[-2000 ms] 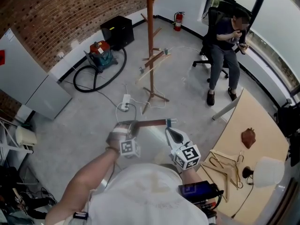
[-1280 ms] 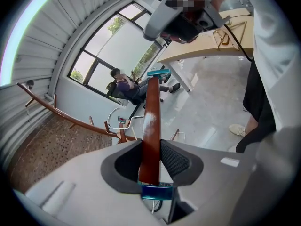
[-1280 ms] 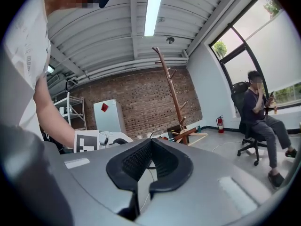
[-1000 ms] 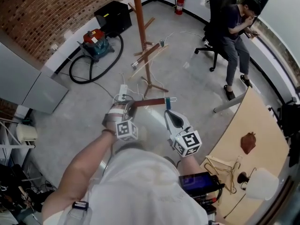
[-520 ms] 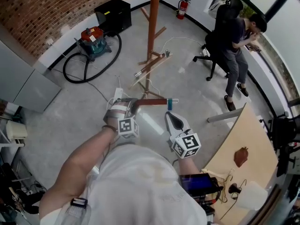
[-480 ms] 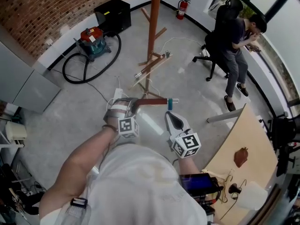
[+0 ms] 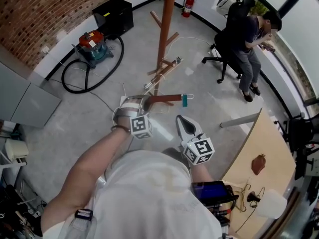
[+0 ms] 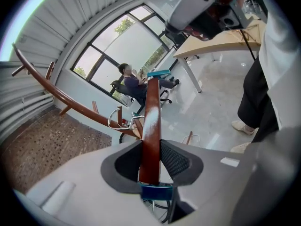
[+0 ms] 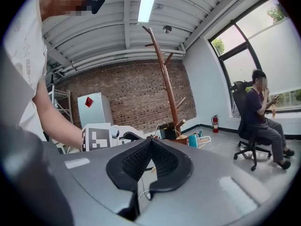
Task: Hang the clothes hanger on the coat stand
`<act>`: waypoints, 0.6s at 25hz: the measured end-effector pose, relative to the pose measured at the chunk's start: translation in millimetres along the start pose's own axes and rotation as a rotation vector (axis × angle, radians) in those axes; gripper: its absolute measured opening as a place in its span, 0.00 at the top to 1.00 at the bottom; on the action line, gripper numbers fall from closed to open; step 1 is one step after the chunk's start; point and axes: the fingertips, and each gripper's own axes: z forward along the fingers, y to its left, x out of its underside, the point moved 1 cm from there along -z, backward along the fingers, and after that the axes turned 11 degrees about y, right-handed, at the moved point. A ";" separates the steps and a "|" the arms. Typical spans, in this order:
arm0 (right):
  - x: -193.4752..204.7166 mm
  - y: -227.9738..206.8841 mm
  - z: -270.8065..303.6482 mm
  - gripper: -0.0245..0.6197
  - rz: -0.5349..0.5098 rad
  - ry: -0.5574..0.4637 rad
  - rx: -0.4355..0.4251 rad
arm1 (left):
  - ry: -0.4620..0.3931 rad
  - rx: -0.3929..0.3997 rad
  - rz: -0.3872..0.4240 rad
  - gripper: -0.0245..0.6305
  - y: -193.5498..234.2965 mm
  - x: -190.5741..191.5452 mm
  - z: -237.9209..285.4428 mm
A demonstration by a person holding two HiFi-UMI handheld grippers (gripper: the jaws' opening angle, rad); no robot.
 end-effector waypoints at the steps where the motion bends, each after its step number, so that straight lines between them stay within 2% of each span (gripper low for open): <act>1: -0.9 -2.7 1.7 0.94 0.000 0.002 0.000 | 0.002 -0.001 -0.013 0.78 4.6 -2.4 4.0; 7: -1.5 -32.1 10.8 0.94 0.019 0.008 -0.015 | 0.016 -0.010 -0.036 0.78 26.9 -28.5 30.2; 15: -36.3 -87.7 35.5 0.94 -0.005 0.008 -0.072 | 0.076 -0.019 -0.060 0.78 58.6 -56.3 70.3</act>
